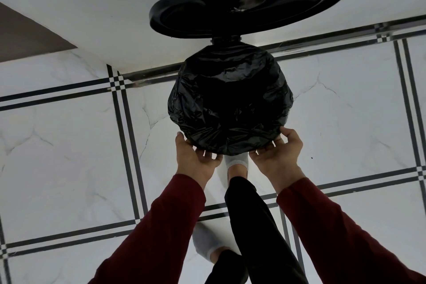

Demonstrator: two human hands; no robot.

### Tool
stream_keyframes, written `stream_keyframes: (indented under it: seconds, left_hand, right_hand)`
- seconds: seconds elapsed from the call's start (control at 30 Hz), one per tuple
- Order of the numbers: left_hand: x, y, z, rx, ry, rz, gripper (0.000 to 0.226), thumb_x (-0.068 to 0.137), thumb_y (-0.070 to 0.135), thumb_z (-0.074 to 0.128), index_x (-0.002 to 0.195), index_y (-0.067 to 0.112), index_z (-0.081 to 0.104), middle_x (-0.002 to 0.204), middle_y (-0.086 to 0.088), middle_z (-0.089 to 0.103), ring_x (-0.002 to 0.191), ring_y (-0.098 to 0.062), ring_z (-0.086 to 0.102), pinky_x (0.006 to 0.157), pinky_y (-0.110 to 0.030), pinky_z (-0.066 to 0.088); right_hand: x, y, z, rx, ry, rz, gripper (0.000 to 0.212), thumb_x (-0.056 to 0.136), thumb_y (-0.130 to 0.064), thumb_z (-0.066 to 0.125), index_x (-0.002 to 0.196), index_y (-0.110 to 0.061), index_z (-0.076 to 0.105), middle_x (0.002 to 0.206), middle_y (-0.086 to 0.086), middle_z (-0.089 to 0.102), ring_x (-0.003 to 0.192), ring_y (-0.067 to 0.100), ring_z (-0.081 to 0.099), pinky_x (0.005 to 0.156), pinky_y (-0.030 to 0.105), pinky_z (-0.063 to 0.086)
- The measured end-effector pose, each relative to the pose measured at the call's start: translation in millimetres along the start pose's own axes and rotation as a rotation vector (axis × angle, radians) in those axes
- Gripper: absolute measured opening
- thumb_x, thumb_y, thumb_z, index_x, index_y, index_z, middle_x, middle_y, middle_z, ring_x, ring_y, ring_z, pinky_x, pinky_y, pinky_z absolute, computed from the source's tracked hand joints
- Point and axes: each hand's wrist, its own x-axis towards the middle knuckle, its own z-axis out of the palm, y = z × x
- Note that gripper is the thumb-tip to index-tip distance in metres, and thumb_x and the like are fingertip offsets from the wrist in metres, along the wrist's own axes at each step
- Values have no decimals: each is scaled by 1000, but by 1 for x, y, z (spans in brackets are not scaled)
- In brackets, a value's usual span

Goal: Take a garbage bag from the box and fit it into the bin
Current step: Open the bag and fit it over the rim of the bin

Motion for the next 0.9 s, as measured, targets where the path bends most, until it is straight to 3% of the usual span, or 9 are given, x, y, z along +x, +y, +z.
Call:
stream_keyframes:
  seconds: [0.07, 0.23, 0.37, 0.47, 0.53, 0.67, 0.77, 0.83, 0.9]
  left_hand:
    - [0, 1, 1, -10, -26, 8, 51, 93, 57, 65, 129, 22, 68, 131, -9, 66, 120, -33, 67, 98, -57, 54]
    - [4, -1, -5, 48, -26, 76, 39, 96, 40, 71, 123, 12, 69, 132, -14, 69, 109, -29, 73, 80, -41, 65]
    - [8, 11, -2, 56, -17, 132, 40, 100, 41, 65, 126, 10, 68, 128, -12, 71, 112, -29, 72, 93, -46, 62]
    - [9, 19, 1, 59, 7, 140, 40, 105, 47, 52, 117, 10, 64, 125, -15, 71, 110, -30, 72, 98, -46, 59]
    - [9, 23, 3, 85, -1, 147, 39, 103, 48, 55, 111, 12, 66, 122, -12, 71, 111, -30, 71, 98, -47, 58]
    - [11, 30, 7, 157, 7, 198, 34, 99, 32, 67, 124, 10, 71, 114, -7, 72, 111, -28, 71, 99, -50, 59]
    - [13, 36, 8, 205, 23, 205, 30, 98, 22, 67, 125, 8, 70, 112, -7, 73, 107, -26, 72, 100, -46, 59]
    - [15, 41, 8, 257, 54, 231, 22, 98, 14, 65, 118, 9, 72, 110, -6, 73, 100, -23, 72, 95, -39, 61]
    - [19, 46, 7, 290, 76, 266, 21, 97, 7, 62, 115, 7, 73, 111, -8, 75, 94, -21, 74, 82, -32, 64]
  right_hand:
    - [0, 0, 1, -10, 2, -11, 23, 81, -32, 61, 95, -16, 69, 113, 5, 71, 111, 27, 68, 88, 43, 55]
    - [1, -5, 0, -120, 18, -85, 11, 83, -25, 58, 85, -18, 66, 94, -1, 66, 98, 20, 65, 95, 43, 52]
    - [2, -13, -1, -129, -6, -104, 9, 82, -17, 56, 84, -18, 64, 81, -3, 59, 84, 19, 62, 86, 38, 54]
    - [4, -18, 2, -167, -29, -104, 19, 79, -14, 49, 92, -15, 63, 94, 1, 63, 96, 25, 63, 96, 41, 52]
    - [3, -22, 8, -191, -31, -108, 18, 78, -17, 47, 87, -13, 62, 94, 3, 63, 98, 26, 62, 102, 44, 50]
    - [2, -30, 11, -290, -31, -148, 12, 77, -30, 59, 80, -19, 64, 95, 4, 64, 93, 26, 64, 100, 44, 51]
    - [5, -38, 12, -375, -41, -191, 18, 85, -35, 67, 71, -23, 66, 84, -2, 67, 84, 19, 66, 89, 36, 56]
    - [9, -43, 12, -416, -20, -253, 11, 90, -25, 67, 86, -17, 73, 86, 0, 68, 79, 17, 65, 80, 33, 56]
    - [17, -51, 11, -483, -24, -321, 22, 89, -7, 62, 108, -3, 73, 93, 7, 68, 76, 17, 65, 73, 29, 55]
